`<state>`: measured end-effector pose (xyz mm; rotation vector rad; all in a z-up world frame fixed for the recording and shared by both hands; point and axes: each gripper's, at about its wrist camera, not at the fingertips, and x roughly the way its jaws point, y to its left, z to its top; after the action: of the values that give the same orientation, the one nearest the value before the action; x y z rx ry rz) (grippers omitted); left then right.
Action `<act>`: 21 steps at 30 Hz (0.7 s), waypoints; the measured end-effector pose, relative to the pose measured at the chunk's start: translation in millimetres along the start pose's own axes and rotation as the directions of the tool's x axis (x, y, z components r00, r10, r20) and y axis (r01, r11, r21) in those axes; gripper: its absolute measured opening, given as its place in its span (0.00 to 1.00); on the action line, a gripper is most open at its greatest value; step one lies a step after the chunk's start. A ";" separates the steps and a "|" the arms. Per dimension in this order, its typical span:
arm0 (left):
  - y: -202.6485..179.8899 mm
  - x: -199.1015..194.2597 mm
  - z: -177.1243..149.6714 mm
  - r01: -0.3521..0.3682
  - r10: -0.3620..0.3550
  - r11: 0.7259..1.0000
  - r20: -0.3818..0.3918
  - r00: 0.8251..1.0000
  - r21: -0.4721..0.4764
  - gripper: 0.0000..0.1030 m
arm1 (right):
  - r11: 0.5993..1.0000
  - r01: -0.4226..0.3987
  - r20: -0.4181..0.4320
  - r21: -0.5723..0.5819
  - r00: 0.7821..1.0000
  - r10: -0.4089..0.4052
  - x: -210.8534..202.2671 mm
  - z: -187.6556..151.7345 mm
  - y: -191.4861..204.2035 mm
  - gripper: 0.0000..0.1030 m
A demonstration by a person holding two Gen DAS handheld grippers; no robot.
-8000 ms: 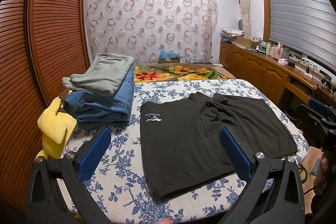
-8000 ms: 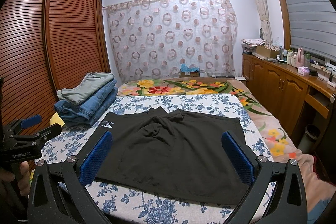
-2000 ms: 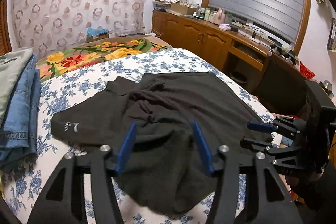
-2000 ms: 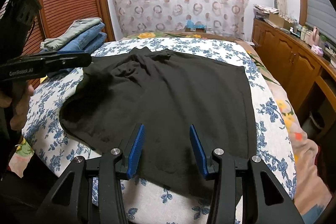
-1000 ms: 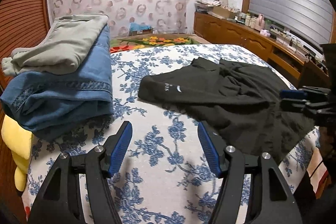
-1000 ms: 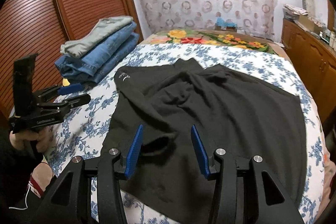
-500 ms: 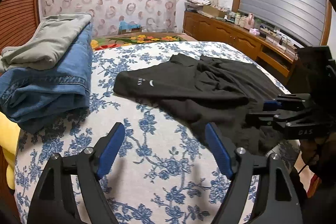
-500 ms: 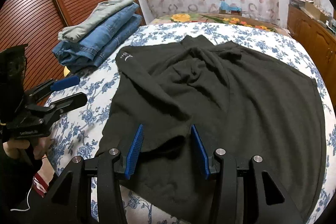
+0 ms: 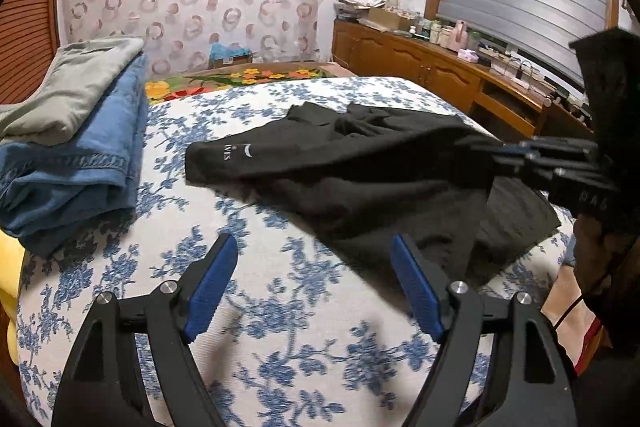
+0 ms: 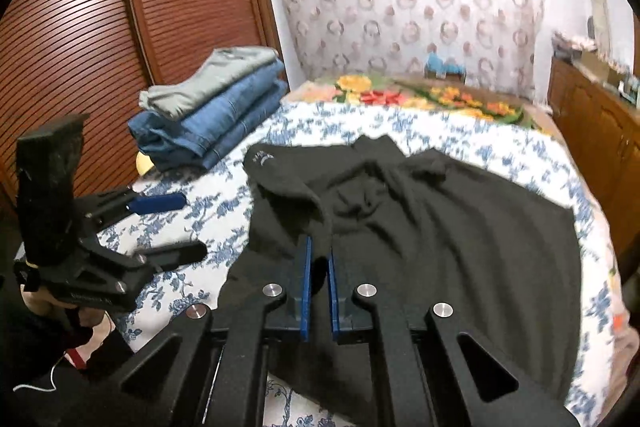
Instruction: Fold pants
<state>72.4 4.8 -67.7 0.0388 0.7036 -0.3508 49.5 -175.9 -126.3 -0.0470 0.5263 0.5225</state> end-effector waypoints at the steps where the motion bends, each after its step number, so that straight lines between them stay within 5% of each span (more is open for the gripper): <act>1: -2.9 0.4 0.9 0.005 -0.005 1.000 0.000 1.000 0.000 0.77 | 1.000 0.009 0.009 -0.006 1.000 -0.009 -3.5 -0.1 0.6 0.06; 21: -44.7 12.5 22.6 0.103 -0.103 0.995 -0.011 0.995 0.006 0.77 | 0.991 0.137 0.123 -0.004 0.983 -0.136 -70.9 -24.7 7.0 0.07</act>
<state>80.7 -44.5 -54.8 0.0105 0.7164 -0.4525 -17.8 -207.0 -112.3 -0.0617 0.3967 0.3919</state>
